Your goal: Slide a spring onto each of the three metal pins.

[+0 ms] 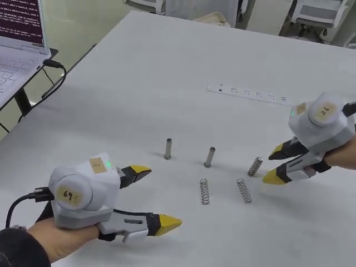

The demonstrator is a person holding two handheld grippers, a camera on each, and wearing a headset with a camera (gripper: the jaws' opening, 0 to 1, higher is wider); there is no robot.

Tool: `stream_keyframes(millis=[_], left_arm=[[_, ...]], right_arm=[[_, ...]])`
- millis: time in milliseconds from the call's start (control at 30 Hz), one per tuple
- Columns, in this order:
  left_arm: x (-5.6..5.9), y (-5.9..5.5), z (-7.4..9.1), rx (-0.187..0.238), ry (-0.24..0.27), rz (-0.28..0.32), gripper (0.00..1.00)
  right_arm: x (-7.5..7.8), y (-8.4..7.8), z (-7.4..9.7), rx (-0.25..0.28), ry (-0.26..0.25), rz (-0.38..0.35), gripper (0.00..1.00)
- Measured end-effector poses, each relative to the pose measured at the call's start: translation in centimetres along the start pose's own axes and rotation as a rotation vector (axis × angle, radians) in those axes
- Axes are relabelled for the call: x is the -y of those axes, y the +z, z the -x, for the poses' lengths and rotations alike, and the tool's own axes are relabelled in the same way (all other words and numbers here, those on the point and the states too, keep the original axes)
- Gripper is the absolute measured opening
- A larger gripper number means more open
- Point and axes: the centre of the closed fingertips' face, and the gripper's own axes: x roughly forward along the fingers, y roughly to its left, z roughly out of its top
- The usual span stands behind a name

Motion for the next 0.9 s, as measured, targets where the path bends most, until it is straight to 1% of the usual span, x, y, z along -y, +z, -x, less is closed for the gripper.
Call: stream_keyframes(millis=[167,267,433,533,700,767,900], left_arm=[[-0.2,0.1,0.2,0.005,0.007,0.002,0.68],[-0.3,0.1,0.3,0.009,0.012,0.004,0.68],[-0.5,0.3,0.7,0.011,0.019,0.003,0.67],[-0.6,0.4,0.8,0.015,0.023,0.004,0.67],[-0.4,0.6,0.9,0.018,0.026,-0.002,0.67],[-0.3,0.8,1.0,0.020,0.025,-0.003,0.67],[-0.4,0.9,1.1,0.025,0.028,-0.005,0.67]], right_arm=[[-1.1,0.1,0.6,0.042,-0.015,-0.022,0.36],[-2.0,-0.1,0.8,0.060,-0.022,-0.032,0.36],[-3.1,-0.8,1.0,0.081,-0.027,-0.062,0.36],[-3.6,-0.9,1.1,0.101,-0.030,-0.084,0.36],[-4.4,-0.6,0.9,0.125,-0.029,-0.104,0.35],[-4.2,-0.4,0.6,0.135,-0.031,-0.114,0.35],[-4.6,-0.2,0.0,0.154,-0.023,-0.141,0.35]])
